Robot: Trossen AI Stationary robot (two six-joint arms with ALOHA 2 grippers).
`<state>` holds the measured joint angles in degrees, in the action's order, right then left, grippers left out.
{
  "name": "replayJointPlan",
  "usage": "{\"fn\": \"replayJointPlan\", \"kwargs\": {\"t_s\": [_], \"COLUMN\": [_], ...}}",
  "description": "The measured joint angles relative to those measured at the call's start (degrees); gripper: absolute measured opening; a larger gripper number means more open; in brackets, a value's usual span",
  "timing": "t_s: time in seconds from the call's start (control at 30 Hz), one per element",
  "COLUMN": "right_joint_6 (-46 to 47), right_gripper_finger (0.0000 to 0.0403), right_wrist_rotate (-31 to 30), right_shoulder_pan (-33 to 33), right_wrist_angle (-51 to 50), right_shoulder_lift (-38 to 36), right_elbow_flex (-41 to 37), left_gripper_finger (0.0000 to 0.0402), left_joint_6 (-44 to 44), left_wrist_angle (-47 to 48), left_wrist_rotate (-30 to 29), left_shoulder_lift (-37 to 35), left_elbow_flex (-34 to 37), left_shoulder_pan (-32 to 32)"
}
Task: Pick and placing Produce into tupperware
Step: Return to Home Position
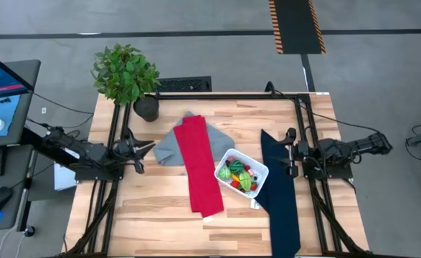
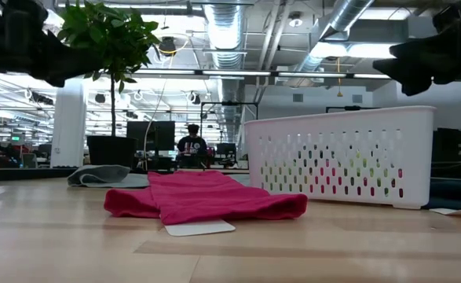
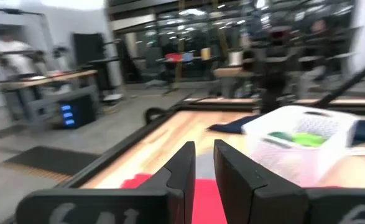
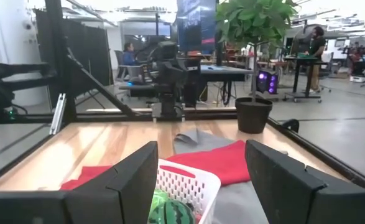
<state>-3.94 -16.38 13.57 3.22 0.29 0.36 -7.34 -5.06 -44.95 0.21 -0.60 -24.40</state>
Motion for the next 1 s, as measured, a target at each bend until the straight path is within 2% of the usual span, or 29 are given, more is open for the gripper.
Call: {"fn": "replayJointPlan", "kwargs": {"t_s": [0.13,0.27,0.47,0.67,0.8,0.93,1.0], "right_joint_6": [-1.0,-0.8,-0.9,-0.6,-0.4,-0.2,-0.2], "right_gripper_finger": [0.0265,0.0265,0.0265,0.0265,0.0265,0.0265,0.0265], "right_wrist_rotate": [-0.5,-0.8,-0.2,2.1,4.5,6.1,6.2], "right_shoulder_pan": [0.0,-2.2,-5.9,-10.0,-13.4,-15.9,-16.5], "right_wrist_angle": [0.1,0.2,0.1,-0.2,-0.5,-0.8,-0.8], "right_shoulder_lift": [-0.1,-0.1,-0.1,-0.1,-0.1,0.2,0.2], "right_elbow_flex": [0.0,0.0,0.0,0.0,0.0,0.0,0.0], "left_gripper_finger": [0.0050,0.0050,0.0050,0.0050,0.0050,0.0050,0.0050], "left_joint_6": [-1.8,-1.8,-1.6,-2.4,-1.2,-0.4,-0.7], "left_wrist_angle": [-0.1,-0.1,-0.1,-0.2,-0.2,0.0,0.0], "left_wrist_rotate": [-3.2,2.2,3.1,11.3,12.6,18.8,19.6], "left_shoulder_lift": [0.0,0.0,0.0,0.0,0.0,0.0,0.2], "left_elbow_flex": [0.0,0.0,0.1,0.1,0.2,0.2,0.2], "left_shoulder_pan": [1.6,5.0,11.1,16.8,20.9,23.6,24.1]}}
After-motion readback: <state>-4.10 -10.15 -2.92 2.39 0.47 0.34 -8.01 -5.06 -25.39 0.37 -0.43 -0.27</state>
